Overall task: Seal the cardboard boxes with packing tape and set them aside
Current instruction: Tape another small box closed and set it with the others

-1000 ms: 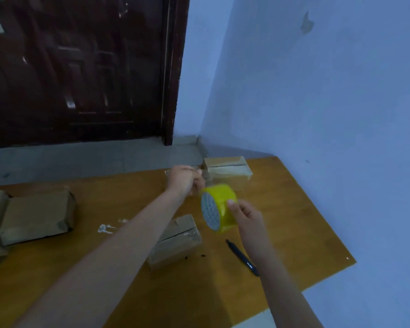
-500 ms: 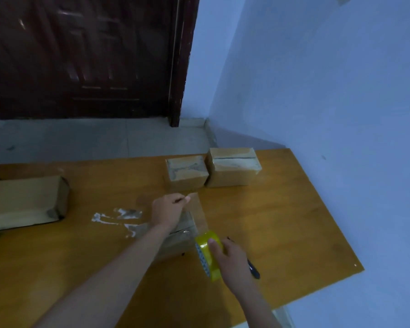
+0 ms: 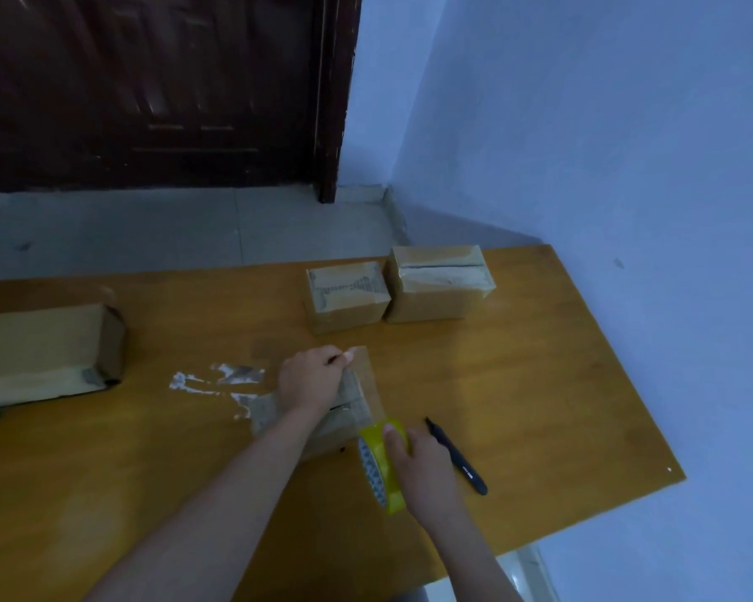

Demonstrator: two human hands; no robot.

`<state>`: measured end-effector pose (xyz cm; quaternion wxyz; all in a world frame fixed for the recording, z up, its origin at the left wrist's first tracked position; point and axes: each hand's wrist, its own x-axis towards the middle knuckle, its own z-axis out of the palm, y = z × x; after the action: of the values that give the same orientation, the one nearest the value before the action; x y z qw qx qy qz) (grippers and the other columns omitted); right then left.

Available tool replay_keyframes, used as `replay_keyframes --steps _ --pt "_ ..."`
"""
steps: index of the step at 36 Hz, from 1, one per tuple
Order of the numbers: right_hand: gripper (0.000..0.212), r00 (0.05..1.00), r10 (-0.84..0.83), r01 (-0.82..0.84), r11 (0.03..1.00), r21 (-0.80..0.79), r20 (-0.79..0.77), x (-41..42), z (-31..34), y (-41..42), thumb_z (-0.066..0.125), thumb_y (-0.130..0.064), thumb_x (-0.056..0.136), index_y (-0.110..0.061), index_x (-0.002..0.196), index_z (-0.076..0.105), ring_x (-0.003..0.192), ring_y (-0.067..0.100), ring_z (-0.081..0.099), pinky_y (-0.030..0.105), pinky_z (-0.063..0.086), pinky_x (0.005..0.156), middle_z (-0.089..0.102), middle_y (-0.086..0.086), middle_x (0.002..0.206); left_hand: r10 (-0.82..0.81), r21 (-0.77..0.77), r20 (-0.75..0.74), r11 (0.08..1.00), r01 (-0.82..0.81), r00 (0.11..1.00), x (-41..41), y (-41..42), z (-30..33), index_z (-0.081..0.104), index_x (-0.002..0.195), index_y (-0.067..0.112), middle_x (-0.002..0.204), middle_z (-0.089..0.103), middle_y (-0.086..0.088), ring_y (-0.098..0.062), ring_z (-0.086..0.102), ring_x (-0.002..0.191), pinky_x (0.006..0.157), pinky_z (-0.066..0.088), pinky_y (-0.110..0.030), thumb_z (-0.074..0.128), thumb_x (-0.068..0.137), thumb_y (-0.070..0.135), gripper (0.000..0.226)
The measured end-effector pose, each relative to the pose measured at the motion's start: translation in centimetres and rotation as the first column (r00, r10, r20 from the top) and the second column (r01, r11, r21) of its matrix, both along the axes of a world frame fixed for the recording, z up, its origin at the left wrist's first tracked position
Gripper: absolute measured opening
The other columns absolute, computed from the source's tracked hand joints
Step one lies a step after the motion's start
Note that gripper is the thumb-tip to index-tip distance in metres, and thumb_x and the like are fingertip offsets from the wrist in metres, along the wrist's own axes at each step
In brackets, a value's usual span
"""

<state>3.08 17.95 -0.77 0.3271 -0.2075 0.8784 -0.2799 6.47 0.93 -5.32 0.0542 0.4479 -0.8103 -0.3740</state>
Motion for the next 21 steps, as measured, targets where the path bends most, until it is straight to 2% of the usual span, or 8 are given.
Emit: replay_keyframes --steps 10,16,21 --pt "0.042 0.995 0.077 -0.069 0.990 0.124 -0.063 0.07 -0.37 -0.36 0.039 -0.042 0.099 -0.023 0.063 0.032 0.047 0.009 0.035 0.021 0.024 0.044 0.038 -0.004 0.056 0.019 0.005 0.045 1.000 -0.019 0.999 -0.21 -0.08 -0.39 0.071 0.084 0.020 0.081 0.069 -0.002 -0.024 0.061 0.080 0.068 0.033 -0.032 0.048 0.096 0.046 0.036" --pt "0.041 0.998 0.059 -0.055 0.992 0.117 -0.030 -0.13 -0.30 -0.25 0.040 -0.041 0.099 -0.020 0.064 0.034 0.048 0.010 0.037 0.021 0.025 0.044 0.039 -0.003 0.057 0.030 0.092 0.084 0.995 -0.038 0.996 -0.48 -0.33 -0.39 0.072 0.089 0.022 0.086 0.068 0.001 -0.021 0.059 0.084 0.080 0.043 -0.034 0.050 0.095 0.043 0.031" --pt "0.037 0.996 0.083 -0.080 0.986 0.149 -0.016 -0.33 -0.71 -0.03 0.038 -0.043 0.099 -0.022 0.068 0.038 0.050 0.009 0.039 0.022 0.027 0.046 0.042 -0.004 0.059 0.063 0.216 0.074 0.973 -0.078 0.995 -0.78 -0.82 -0.33 0.073 0.092 0.023 0.090 0.066 0.003 -0.020 0.058 0.083 0.069 0.041 -0.029 0.056 0.093 0.039 0.024"
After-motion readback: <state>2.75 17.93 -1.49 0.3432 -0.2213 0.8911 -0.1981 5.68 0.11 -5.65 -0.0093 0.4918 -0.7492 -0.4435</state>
